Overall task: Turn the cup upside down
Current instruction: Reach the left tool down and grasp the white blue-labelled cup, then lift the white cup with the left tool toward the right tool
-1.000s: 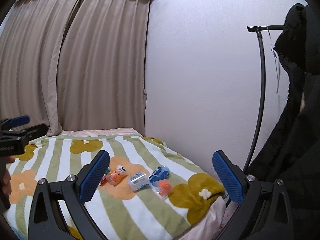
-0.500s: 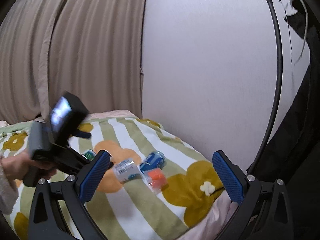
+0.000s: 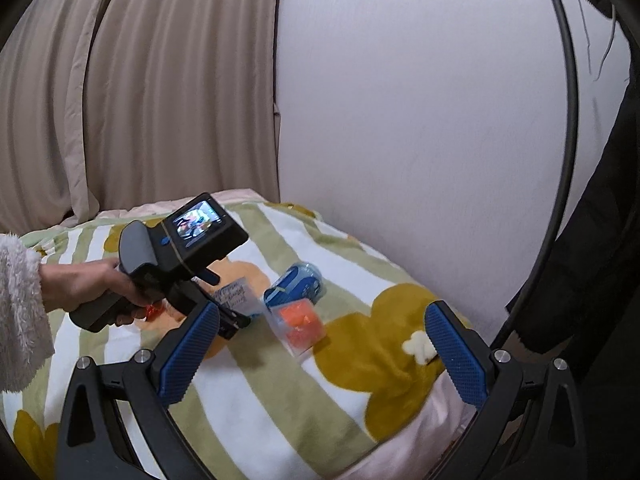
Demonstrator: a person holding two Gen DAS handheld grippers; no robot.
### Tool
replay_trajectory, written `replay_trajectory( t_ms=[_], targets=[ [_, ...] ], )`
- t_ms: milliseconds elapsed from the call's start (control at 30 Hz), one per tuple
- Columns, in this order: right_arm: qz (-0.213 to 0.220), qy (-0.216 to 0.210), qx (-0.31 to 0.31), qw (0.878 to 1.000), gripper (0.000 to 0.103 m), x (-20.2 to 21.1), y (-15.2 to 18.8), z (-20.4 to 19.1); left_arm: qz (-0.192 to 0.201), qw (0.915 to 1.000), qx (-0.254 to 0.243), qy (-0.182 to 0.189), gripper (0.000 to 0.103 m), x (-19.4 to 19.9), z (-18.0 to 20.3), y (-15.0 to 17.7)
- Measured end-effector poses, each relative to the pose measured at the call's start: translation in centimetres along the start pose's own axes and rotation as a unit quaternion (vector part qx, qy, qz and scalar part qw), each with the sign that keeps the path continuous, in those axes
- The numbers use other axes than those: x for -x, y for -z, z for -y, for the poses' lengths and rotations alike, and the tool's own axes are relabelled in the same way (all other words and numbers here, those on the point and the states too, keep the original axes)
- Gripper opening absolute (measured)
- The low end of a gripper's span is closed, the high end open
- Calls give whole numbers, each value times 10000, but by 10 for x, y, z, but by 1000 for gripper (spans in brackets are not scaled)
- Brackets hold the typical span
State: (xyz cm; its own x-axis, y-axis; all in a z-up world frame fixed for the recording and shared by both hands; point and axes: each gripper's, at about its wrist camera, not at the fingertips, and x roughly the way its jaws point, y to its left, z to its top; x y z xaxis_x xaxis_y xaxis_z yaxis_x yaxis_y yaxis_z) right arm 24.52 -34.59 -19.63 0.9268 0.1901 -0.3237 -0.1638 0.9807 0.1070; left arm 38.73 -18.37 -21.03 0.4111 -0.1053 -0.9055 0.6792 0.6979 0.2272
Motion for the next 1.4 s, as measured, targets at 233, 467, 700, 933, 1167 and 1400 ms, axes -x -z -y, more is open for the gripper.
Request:
replay_trajectory(
  t_ms=[233, 467, 700, 933, 1167, 1400],
  targets=[
    [-143, -87, -25, 9999, 103, -12, 9, -2, -60, 10000, 9, -61, 59, -6, -2, 3],
    [-139, -220, 66, 9996, 103, -13, 6, -11, 139, 9998, -40, -108, 59, 34, -1, 19],
    [-136, -630, 283, 9975, 103, 0, 0, -39, 199, 9990, -260, -317, 59, 105, 7, 79],
    [-140, -1028, 340, 9940, 103, 14, -4, -67, -338, 9970, -525, -457, 59, 123, 20, 151],
    [-130, -1203, 517, 9913, 103, 26, -4, -89, -844, 9949, -481, -273, 59, 79, 24, 194],
    [-204, -1277, 808, 9883, 103, 29, -3, -93, -679, 9966, -296, -348, 63, 74, 22, 201]
  ],
)
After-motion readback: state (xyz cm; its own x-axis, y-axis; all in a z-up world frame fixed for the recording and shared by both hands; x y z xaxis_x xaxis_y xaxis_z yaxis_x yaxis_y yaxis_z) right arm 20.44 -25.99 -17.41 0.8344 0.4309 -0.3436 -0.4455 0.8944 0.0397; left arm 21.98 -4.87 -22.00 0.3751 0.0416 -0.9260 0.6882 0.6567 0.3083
